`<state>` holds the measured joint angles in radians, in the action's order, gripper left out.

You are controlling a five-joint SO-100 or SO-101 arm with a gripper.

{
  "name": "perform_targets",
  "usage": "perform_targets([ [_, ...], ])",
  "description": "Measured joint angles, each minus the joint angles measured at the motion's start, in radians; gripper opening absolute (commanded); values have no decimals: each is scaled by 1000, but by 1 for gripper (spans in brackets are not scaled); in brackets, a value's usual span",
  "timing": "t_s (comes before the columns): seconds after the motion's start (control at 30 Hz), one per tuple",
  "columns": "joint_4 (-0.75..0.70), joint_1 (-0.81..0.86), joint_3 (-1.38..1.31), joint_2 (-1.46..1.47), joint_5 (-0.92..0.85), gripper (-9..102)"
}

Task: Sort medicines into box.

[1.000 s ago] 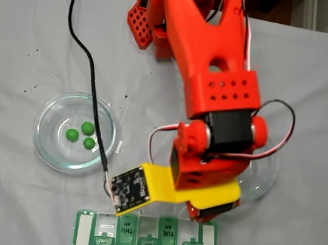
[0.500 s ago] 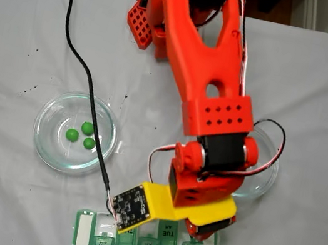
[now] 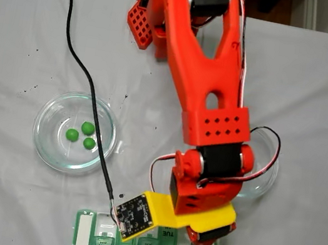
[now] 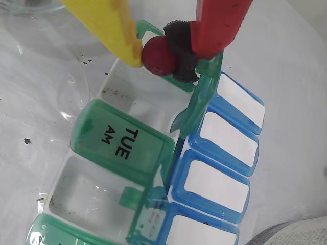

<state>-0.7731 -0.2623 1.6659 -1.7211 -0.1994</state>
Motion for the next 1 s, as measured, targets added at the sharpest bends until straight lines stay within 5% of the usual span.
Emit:
perform_targets([
  [0.33, -9, -5, 2, 20, 2, 24],
  [0.5, -64, -9, 2, 17, 2, 14],
  [0.77, -354, -120, 2, -146, -32, 0],
  [1.0, -560, -287, 0, -241, -84, 0],
])
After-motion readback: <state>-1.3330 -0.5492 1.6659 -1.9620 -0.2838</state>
